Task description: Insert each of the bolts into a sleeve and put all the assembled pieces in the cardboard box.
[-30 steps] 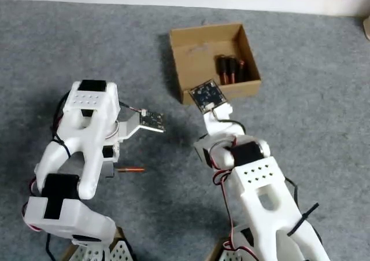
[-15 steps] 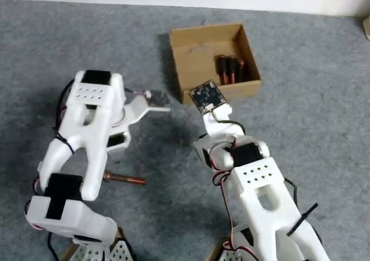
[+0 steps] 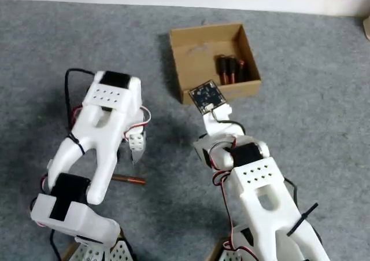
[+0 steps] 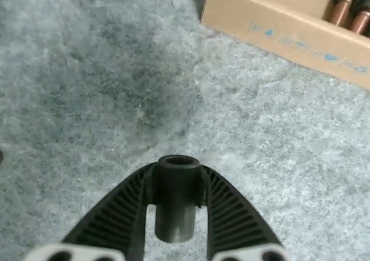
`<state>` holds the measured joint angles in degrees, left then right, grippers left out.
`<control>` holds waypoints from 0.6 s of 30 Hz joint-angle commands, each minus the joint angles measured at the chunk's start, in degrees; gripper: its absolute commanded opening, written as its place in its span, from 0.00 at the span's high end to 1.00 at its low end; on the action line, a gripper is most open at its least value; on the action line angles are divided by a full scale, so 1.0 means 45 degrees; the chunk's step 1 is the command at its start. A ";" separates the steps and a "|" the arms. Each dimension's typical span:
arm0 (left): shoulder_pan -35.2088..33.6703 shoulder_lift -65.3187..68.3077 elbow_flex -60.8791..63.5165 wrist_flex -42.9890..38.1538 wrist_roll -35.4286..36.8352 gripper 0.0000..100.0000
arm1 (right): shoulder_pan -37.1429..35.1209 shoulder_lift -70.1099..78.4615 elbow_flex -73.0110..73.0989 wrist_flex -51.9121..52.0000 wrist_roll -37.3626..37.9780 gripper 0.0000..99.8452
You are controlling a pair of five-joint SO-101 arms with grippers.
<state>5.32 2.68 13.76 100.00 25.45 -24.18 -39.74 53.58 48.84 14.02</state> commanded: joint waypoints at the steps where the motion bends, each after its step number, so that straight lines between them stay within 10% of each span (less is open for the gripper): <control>1: 0.0283 -0.0166 0.0479 0.0195 0.3145 0.86 | -0.0107 -0.0322 -0.0088 -0.0283 0.0137 0.99; 18: -0.0107 -0.0127 0.2940 -0.1797 0.5568 0.83 | -0.0147 -0.0322 -0.0049 -0.0322 0.0137 0.99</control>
<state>5.23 2.68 26.68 94.73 49.54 -24.18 -39.74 53.58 48.84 14.02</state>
